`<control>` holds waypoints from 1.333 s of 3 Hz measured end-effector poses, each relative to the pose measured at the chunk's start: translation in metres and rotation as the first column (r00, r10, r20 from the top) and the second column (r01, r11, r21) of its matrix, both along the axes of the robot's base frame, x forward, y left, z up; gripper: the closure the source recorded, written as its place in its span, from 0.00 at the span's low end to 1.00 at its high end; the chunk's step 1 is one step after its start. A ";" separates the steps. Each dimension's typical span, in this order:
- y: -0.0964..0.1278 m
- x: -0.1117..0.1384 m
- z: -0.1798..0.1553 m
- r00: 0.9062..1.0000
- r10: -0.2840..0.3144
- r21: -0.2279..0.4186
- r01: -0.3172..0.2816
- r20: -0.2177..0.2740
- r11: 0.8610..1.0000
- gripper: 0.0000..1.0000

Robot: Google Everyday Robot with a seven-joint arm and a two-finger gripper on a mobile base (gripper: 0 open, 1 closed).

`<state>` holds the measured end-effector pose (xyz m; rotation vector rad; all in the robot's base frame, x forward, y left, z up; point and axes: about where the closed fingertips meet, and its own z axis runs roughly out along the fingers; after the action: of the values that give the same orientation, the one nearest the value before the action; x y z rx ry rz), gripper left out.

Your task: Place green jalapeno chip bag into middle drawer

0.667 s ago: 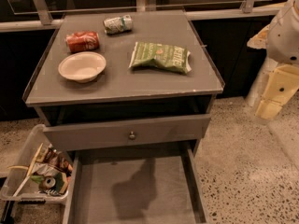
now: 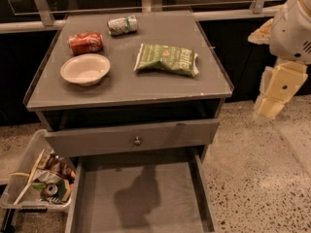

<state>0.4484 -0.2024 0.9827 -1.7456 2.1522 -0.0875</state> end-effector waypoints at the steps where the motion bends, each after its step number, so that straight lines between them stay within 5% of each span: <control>1: 0.021 0.018 0.003 0.996 0.053 0.054 -0.057 0.068 0.997 0.00; 2: 0.039 0.044 0.011 0.983 0.097 0.173 -0.124 0.158 0.977 0.00; 4: 0.040 0.046 0.014 0.980 0.091 0.184 -0.124 0.179 0.975 0.00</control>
Offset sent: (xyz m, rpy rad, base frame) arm 0.0759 0.0526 0.0172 0.3436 -0.2334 0.1753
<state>0.4941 -0.1625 0.9964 -1.6754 1.8749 0.0033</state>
